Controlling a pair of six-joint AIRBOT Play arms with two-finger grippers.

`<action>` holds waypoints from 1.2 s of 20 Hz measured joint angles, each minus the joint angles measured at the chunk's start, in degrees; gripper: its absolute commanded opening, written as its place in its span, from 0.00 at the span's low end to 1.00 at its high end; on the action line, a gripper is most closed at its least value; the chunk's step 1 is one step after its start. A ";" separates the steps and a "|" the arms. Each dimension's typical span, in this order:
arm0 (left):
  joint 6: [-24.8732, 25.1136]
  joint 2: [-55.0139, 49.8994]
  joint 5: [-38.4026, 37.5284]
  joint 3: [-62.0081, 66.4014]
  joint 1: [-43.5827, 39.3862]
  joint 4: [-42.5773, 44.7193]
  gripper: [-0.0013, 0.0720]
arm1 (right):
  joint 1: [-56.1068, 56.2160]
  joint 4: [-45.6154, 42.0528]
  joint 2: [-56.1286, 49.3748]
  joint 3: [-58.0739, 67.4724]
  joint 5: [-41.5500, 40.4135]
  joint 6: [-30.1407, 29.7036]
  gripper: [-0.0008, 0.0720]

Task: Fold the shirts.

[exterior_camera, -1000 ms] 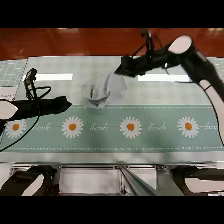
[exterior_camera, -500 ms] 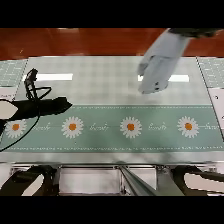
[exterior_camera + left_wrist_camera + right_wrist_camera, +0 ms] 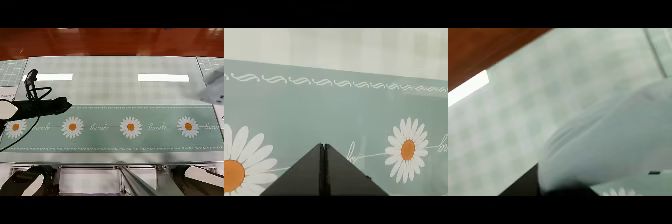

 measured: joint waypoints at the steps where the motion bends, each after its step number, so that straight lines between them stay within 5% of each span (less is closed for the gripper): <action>1: -0.02 0.00 0.57 0.00 0.00 -0.02 0.04 | -2.73 0.02 0.13 -1.29 1.81 -0.11 0.05; 14: 0.13 -0.07 7.45 0.00 0.00 -0.02 0.04 | -29.70 -25.31 20.85 -47.39 7.37 -0.72 0.06; 15: 0.13 -0.07 8.83 0.00 0.00 -0.02 0.04 | -30.25 -28.44 22.23 -49.96 7.21 -0.35 0.15; 16: 0.15 -0.07 9.88 0.00 0.00 -0.02 0.04 | -30.58 -31.15 23.32 -51.95 7.21 -0.02 0.43; 17: 0.20 -0.07 11.04 0.00 0.00 -0.02 0.04 | -30.84 -34.12 24.28 -53.62 7.26 0.26 0.58; 18: 0.24 -0.07 12.24 0.00 0.00 -0.02 0.04 | -30.99 -36.70 24.96 -54.73 7.52 0.57 0.58; 21: 0.26 -0.37 16.02 0.04 0.00 -0.02 0.04 | -31.30 -40.28 26.08 -56.43 7.91 1.66 0.57; 22: 0.26 -0.68 17.31 0.31 0.07 0.00 0.04 | -31.36 -40.04 26.21 -56.43 7.87 1.99 0.49; 24: 0.48 -1.51 19.37 2.10 0.44 -0.02 0.04 | -31.41 -36.26 25.81 -54.95 7.02 2.86 0.05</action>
